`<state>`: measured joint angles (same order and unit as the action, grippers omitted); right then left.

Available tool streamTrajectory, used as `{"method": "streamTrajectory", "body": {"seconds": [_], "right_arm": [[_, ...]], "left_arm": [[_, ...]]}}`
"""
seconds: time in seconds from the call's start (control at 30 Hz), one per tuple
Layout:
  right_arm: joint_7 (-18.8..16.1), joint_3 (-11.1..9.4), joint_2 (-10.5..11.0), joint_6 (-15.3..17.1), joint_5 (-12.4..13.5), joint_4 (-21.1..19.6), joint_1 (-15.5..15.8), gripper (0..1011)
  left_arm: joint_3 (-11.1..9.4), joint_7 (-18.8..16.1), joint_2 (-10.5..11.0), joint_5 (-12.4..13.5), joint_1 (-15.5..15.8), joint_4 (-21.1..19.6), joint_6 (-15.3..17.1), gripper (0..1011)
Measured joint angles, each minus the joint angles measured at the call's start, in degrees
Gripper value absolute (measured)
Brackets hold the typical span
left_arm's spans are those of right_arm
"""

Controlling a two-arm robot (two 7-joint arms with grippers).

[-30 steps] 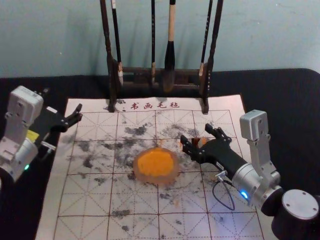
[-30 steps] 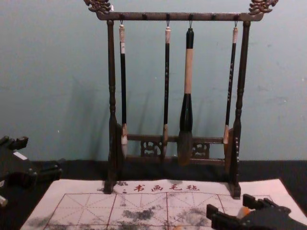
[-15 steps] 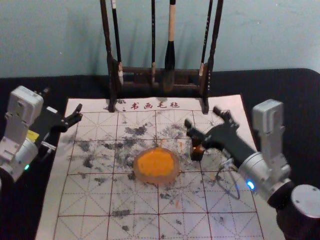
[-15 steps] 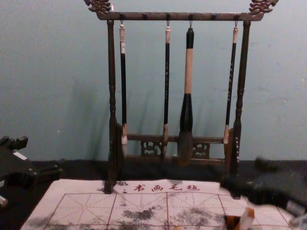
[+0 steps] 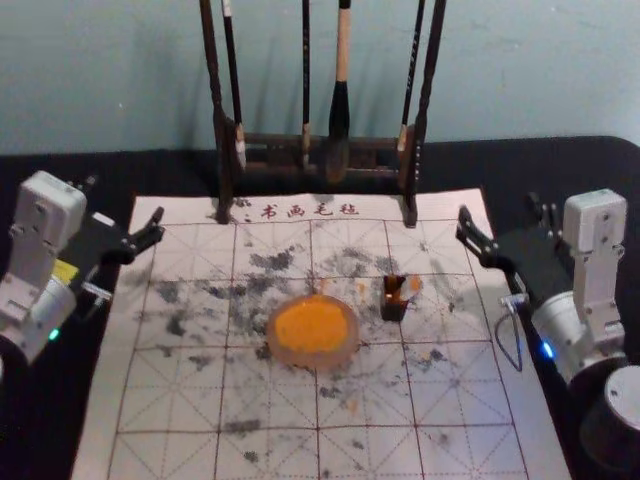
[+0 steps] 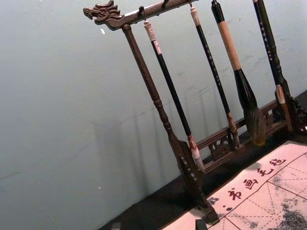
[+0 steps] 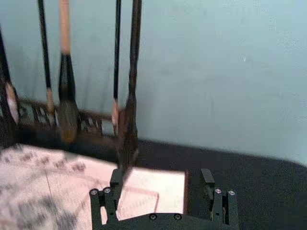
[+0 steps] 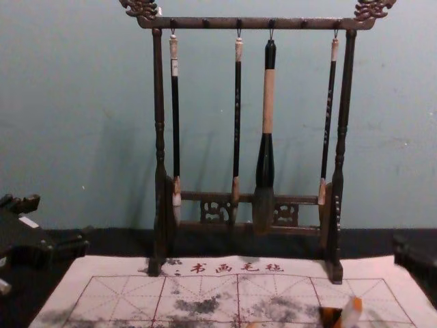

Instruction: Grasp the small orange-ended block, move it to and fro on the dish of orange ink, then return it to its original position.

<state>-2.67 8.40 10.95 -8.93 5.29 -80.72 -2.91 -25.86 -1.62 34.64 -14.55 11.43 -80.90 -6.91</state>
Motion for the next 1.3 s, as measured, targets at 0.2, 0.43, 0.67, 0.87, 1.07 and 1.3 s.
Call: {"method": "streamTrajectory", "body": {"seconds": [0.2, 0.43, 0.67, 0.87, 1.07, 1.3], "right_arm": [[-1.70, 0.41, 0.00, 2.74, -1.02, 3.34, -1.04, 1000], [-3.14, 0.53, -0.18, 4.37, -1.07, 4.55, -1.59, 1000], [-2.95, 0.51, -0.15, 4.09, -1.08, 4.32, -1.49, 1002], [-2.86, 0.51, -0.13, 3.91, -1.09, 4.19, -1.44, 1000], [-2.76, 0.51, -0.09, 3.79, -1.09, 4.11, -1.41, 1000], [-2.70, 0.51, -0.08, 3.74, -1.09, 4.07, -1.37, 1000]], "left_arm": [[0.00, 0.00, 0.00, 0.00, 0.00, 0.00, 0.00, 1001], [0.00, 0.00, 0.00, 0.00, 0.00, 0.00, 0.00, 1001], [0.00, 0.00, 0.00, 0.00, 0.00, 0.00, 0.00, 1001], [0.00, 0.00, 0.00, 0.00, 0.00, 0.00, 0.00, 1001], [0.00, 0.00, 0.00, 0.00, 0.00, 0.00, 0.00, 1001], [0.00, 0.00, 0.00, 0.00, 0.00, 0.00, 0.00, 1001]]}}
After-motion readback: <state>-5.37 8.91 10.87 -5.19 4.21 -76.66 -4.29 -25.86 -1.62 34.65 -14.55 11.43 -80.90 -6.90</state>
